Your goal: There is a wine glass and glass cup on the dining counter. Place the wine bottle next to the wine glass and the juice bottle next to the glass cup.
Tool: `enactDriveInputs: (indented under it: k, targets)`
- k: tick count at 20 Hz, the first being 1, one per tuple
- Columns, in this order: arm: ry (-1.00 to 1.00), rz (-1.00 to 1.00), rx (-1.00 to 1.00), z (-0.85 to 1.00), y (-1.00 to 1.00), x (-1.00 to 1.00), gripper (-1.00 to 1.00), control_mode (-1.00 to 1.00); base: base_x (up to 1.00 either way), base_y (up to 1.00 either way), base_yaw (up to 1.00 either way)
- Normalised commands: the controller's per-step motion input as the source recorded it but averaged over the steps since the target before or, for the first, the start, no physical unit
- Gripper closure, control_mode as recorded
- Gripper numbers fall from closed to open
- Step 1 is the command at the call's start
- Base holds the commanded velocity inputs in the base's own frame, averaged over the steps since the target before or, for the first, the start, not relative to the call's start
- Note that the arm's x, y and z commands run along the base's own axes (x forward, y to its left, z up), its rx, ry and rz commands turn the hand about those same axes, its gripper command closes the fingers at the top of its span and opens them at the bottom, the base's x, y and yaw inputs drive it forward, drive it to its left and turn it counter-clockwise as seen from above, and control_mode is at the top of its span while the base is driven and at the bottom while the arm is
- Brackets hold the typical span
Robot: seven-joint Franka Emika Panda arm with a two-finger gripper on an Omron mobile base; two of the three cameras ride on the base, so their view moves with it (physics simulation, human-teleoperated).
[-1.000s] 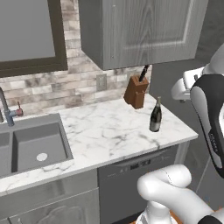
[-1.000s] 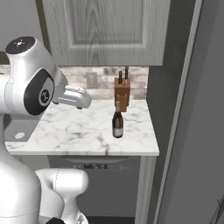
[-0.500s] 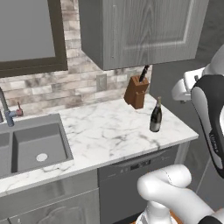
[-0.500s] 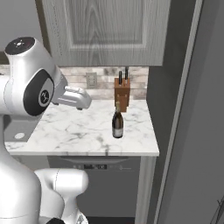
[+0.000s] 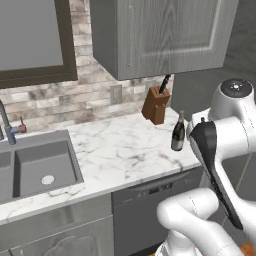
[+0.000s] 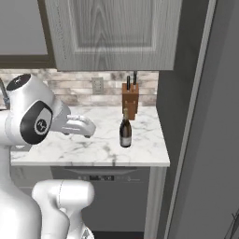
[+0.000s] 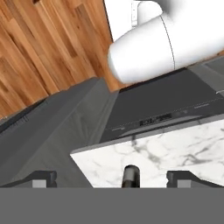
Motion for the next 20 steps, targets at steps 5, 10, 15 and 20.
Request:
enactDriveInputs:
  k: [5, 10, 15, 20]
  targets:
    - [-0.01, -0.09, -0.08, -0.26, 0.00, 0.54, -1.00, -1.00, 0.00, 0.00, 0.00]
    - [-0.03, -0.10, 0.00, 0.00, 0.00, 0.76, -1.00, -1.00, 0.00, 0.00, 0.00]
    - [-0.02, -0.10, 0.00, -0.10, 0.00, 0.70, -1.00, -1.00, 0.00, 0.00, 0.00]
    - [-0.04, -0.09, 0.00, -0.30, 0.00, 0.60, -1.00, -1.00, 0.00, 0.00, 0.00]
